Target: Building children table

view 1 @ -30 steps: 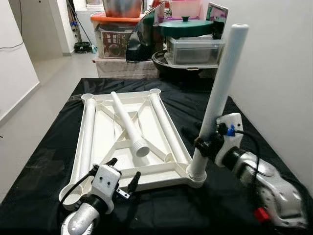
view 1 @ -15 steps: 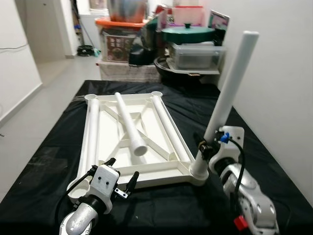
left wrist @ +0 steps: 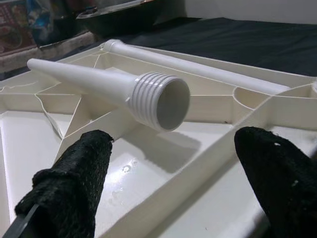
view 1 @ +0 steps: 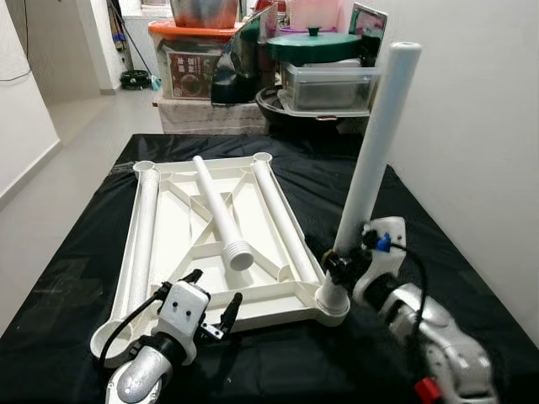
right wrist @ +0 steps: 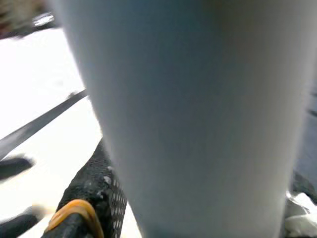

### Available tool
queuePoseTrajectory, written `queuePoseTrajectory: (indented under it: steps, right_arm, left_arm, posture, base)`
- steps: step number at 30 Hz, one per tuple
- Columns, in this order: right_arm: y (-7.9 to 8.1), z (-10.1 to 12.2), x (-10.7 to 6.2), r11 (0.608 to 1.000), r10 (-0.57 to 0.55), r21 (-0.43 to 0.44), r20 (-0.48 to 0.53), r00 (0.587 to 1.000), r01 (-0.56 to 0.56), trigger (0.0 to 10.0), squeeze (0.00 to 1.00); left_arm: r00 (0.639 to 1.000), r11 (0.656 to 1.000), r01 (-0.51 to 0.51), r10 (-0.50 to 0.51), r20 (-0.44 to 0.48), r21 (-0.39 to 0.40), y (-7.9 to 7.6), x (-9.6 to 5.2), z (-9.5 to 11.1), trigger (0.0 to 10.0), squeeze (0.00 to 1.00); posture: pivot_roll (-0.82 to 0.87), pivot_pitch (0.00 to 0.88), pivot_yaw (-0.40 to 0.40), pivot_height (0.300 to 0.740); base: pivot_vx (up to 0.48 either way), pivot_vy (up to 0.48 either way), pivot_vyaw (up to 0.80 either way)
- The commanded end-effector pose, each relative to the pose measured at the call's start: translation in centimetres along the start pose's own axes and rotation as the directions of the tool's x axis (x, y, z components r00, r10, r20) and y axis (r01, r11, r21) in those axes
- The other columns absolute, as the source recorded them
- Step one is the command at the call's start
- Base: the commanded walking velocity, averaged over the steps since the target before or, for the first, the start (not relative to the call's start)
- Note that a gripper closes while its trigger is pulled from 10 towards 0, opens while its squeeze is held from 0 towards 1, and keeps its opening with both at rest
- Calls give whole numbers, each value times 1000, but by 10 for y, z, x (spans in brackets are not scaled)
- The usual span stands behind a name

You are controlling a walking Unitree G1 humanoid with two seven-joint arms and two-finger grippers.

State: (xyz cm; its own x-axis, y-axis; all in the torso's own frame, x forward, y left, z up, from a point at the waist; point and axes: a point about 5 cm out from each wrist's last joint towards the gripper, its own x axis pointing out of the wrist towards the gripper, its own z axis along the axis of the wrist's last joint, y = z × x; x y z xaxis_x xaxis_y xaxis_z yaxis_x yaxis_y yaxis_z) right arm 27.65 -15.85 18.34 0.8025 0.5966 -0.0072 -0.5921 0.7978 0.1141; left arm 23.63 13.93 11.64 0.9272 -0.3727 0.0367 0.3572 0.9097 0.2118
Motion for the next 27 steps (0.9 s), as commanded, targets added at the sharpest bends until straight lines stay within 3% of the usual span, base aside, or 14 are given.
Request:
queuePoseTrajectory:
  steps: [1, 3, 4, 5, 6, 8, 11, 12, 15, 19, 22, 23, 26, 27]
  right_arm:
    - [17, 3, -4, 973, 230, -11, -20, 973, -230, 10000, 0]
    - [18, 2, -7, 963, 268, -16, -40, 963, -269, 10000, 0]
    - [18, 2, -8, 955, 294, -19, -51, 954, -296, 5333, 0]
    - [18, 2, -8, 955, 294, -19, -51, 954, -296, 5333, 0]
    - [13, 2, -5, 964, 266, -4, -36, 963, -266, 0, 0]
    - [10, 1, -3, 970, 244, 3, -27, 969, -244, 0, 0]
    - [-11, -10, 9, 998, -49, 28, -13, 999, 49, 0, 0]
    - [-11, -10, 9, 998, -49, 28, -13, 999, 49, 0, 0]
    - [-35, -23, 8, 891, -445, 88, -33, 895, 446, 0, 0]
    - [-17, -28, 6, 880, -465, 95, -17, 885, 464, 0, 0]
    - [17, -29, 11, 948, -313, 59, -9, 950, 313, 0, 0]
    - [24, -28, 13, 963, -262, 66, -7, 965, 261, 10000, 0]
    - [32, -24, 15, 981, -182, 74, 8, 983, 181, 10000, 0]
    - [33, -20, 14, 988, -134, 75, 34, 990, 131, 10000, 1000]
  left_arm:
    - [1000, 1000, 3, -3, -8, 11, 1, -2, -2, 10000, 0]
    - [1000, 1000, 1, -1, -7, 12, 2, -2, -2, 10000, 0]
    - [1000, 1000, -1, 2, -7, 13, 3, -2, -2, 10000, 0]
    - [1000, 1000, -1, 2, -7, 13, 3, -2, -2, 10000, 0]
    - [1000, 1000, -4, 4, -7, 15, 3, -3, -1, 10000, 0]
    - [1000, 1000, -5, 5, -7, 15, 3, -3, -1, 10000, 0]
    - [1000, 1000, -5, 6, -7, 15, 3, -4, -1, 10000, 0]
    - [1000, 1000, -5, 6, -7, 15, 3, -4, -1, 10000, 0]
    - [1000, 1000, -4, 4, -6, 15, 3, -4, -1, 10000, 0]
    - [1000, 1000, 0, 1, -5, 14, 3, -4, -1, 10000, 0]
    - [1000, 1000, 8, -8, -4, 14, 3, -3, -2, 10000, 0]
    - [1000, 1000, 11, -11, -4, 14, 2, -2, -2, 10000, 0]
    - [1000, 1000, 14, -14, -3, 14, 2, -2, -2, 10000, 0]
    - [1000, 1000, 16, -16, -3, 14, 2, -1, -2, 10000, 0]
  posture:
    - [83, 0, -67, 740]
    - [83, 0, -67, 740]
    - [86, 0, -69, 740]
    - [86, 0, -69, 740]
    - [86, 0, -69, 740]
    - [86, 0, -69, 740]
    - [93, 0, -70, 740]
    - [93, 0, -70, 740]
    - [90, 0, -67, 740]
    - [81, 0, -59, 740]
    - [77, 0, -55, 740]
    - [73, 0, -52, 740]
    - [73, 0, -52, 740]
    - [69, 0, -52, 740]
  base:
    - [0, 0, 0]
    - [0, 0, 0]
    - [0, 0, 0]
    - [0, 0, 0]
    - [0, 0, 0]
    - [0, 0, 0]
    - [0, 0, 0]
    - [0, 0, 0]
    - [0, 0, 0]
    - [0, 0, 0]
    - [0, 0, 0]
    - [0, 0, 0]
    - [0, 0, 0]
    - [0, 0, 0]
